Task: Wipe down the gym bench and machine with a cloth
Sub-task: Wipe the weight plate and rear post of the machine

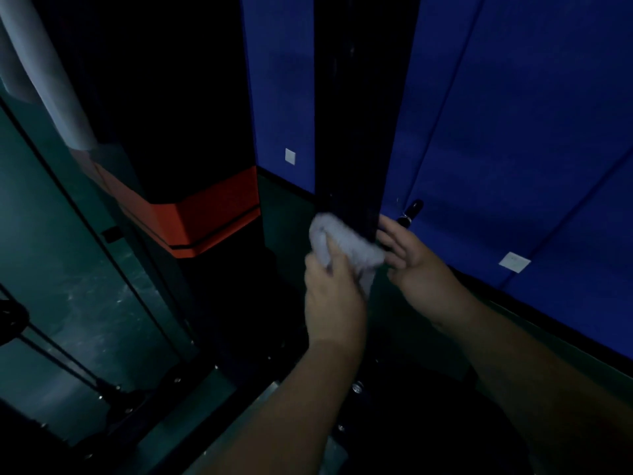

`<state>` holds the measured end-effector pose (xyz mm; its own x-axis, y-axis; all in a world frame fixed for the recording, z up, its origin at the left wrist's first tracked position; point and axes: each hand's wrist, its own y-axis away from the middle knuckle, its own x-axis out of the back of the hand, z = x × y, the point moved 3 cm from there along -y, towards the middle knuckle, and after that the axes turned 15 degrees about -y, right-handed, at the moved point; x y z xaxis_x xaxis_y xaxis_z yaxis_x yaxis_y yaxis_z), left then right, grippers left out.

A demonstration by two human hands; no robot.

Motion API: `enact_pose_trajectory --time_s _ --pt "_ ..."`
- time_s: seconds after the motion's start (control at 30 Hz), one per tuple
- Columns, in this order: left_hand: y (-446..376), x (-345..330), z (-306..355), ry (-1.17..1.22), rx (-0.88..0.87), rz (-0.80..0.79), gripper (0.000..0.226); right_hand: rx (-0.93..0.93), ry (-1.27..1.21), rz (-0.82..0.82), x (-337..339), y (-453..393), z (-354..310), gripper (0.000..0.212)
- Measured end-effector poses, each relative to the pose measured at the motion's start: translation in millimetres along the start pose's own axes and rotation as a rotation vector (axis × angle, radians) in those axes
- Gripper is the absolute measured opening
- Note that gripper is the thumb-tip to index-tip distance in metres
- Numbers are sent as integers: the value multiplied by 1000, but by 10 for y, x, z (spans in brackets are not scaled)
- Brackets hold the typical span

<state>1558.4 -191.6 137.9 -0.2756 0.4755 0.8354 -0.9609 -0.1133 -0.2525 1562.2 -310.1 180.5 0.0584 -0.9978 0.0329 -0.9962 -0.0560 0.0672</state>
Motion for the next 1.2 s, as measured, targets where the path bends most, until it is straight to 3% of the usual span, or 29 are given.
enact_pose_trajectory --time_s 0.1,0.17,0.23,0.33,0.43,0.5,0.57,0.67,0.73,0.83,0.93,1.0,1.13,1.2 --pt "215 -194 -446 -301 44 -213 75 4 35 -11 -11 33 -10 85" --pt "182 -39 -485 -239 115 -197 75 -12 32 -13 -10 27 -2 84" --pt "76 143 -331 -11 190 -77 69 -22 30 -14 -17 25 26 86" --pt "-12 127 27 132 142 -64 54 -21 -8 5 -31 38 73 88" --pt "223 -124 -84 -98 60 -248 49 -7 -12 7 -33 64 103 87" --pt "376 -189 -428 -257 18 -307 57 -5 10 2 -29 70 123 86" --pt "343 -42 -748 -228 61 -194 60 -21 37 1 -17 55 161 85" --pt "97 267 -1067 -37 243 0 41 -43 61 -11 -28 34 241 83" --pt "-93 277 -1129 -55 274 -13 39 -34 45 -11 -55 29 294 77" --pt "-120 65 -881 -165 131 -168 33 -7 1 22 -115 28 346 65" --pt "191 -292 -579 -513 -182 -394 35 10 29 37 -149 16 356 52" --pt "267 -352 -581 -672 -302 -416 39 19 49 31 -146 0 344 47" --pt "28 -140 -928 -629 -29 -435 39 29 110 40 -87 -62 367 44" --pt "-12 -19 -937 -396 24 -264 41 21 141 55 -65 -107 429 43"
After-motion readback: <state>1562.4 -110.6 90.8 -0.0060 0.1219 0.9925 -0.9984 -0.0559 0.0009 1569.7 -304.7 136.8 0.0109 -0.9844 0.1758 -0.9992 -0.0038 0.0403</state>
